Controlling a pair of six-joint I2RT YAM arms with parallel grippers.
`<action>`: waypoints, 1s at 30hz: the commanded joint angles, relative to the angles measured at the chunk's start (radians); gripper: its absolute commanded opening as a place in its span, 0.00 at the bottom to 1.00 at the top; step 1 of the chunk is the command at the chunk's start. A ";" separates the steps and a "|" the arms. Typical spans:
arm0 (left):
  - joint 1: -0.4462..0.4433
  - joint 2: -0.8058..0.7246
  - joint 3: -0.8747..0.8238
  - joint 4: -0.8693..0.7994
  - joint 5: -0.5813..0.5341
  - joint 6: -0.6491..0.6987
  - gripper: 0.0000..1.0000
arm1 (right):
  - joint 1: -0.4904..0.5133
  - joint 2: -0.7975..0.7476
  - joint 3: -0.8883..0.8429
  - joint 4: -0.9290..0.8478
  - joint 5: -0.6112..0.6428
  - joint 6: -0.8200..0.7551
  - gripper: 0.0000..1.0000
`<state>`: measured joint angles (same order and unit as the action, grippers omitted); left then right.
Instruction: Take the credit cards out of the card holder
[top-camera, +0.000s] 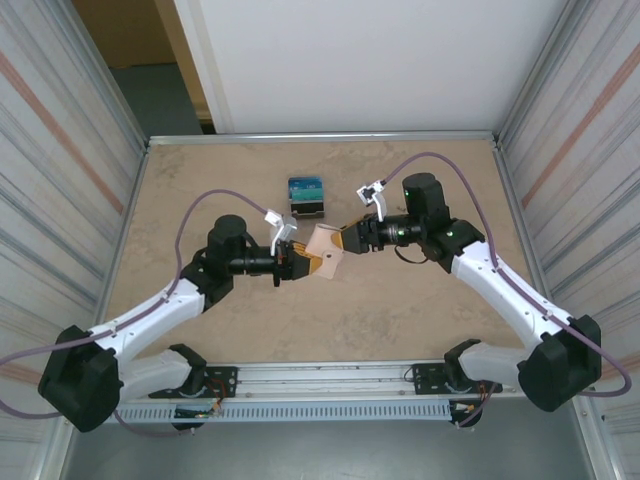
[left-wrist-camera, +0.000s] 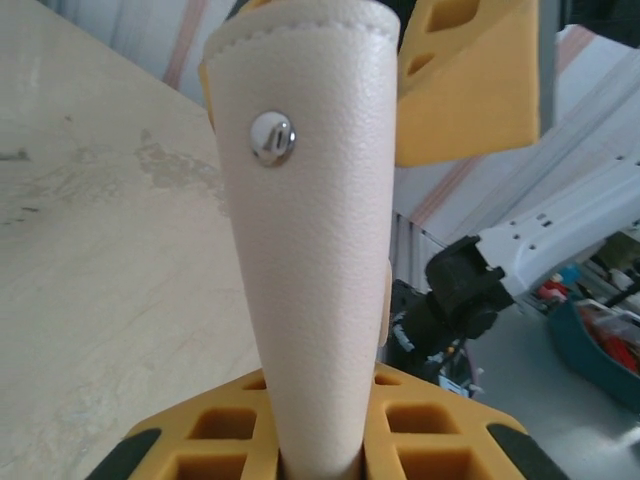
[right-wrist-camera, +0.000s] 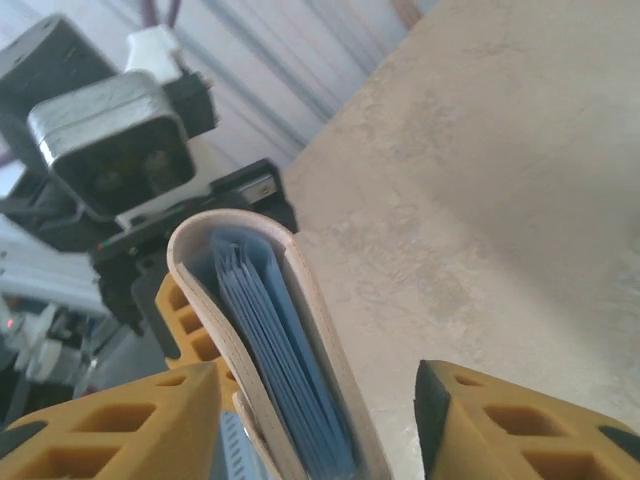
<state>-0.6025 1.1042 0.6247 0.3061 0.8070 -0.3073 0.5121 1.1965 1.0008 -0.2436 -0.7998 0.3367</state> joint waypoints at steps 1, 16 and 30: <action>-0.004 -0.045 -0.004 -0.024 -0.129 0.049 0.15 | 0.028 -0.044 0.035 -0.045 0.214 0.038 0.63; -0.002 -0.063 -0.052 0.024 -0.468 0.031 0.15 | 0.288 0.030 0.058 -0.024 0.771 0.322 0.53; -0.002 -0.062 -0.065 0.043 -0.489 0.003 0.15 | 0.336 0.156 0.138 0.051 0.757 0.346 0.40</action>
<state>-0.6025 1.0565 0.5697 0.2928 0.3355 -0.2928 0.8387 1.3350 1.0996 -0.2260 -0.0456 0.6651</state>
